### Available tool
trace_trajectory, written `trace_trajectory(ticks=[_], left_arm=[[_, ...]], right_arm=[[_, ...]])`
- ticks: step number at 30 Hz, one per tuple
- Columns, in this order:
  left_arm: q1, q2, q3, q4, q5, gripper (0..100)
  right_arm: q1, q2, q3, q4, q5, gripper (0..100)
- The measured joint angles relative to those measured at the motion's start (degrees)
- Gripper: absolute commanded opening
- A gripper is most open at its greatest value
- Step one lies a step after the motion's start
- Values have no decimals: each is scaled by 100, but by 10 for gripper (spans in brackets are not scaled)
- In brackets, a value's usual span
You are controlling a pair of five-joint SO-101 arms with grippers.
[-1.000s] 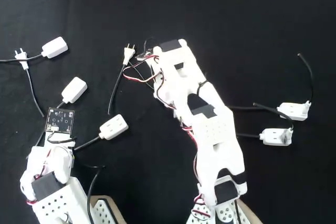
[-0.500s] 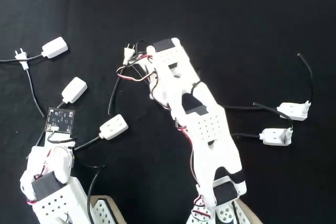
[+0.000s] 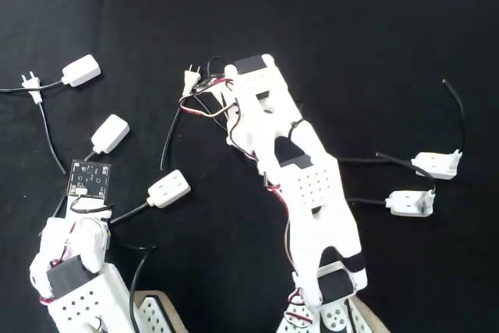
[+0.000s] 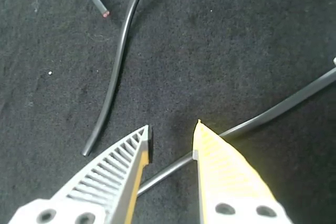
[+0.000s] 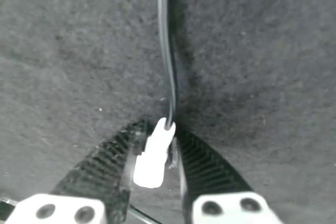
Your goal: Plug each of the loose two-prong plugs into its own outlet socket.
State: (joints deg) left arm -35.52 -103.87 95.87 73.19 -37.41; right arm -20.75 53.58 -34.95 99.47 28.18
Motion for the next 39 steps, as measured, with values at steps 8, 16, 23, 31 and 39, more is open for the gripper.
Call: trace_trajectory(ticks=[8,16,23,31,39], left_arm=[[0,0,0,0,0,145],[0,0,0,0,0,145],[0,0,0,0,0,145],[0,0,0,0,0,145],[0,0,0,0,0,145]], right_arm=[[-79,-624,721,0,-53,152],[-26,-703,844,0,-35,155],[149,-703,782,0,-35,152],[176,-695,686,0,-26,152],[255,-686,492,0,-35,151]])
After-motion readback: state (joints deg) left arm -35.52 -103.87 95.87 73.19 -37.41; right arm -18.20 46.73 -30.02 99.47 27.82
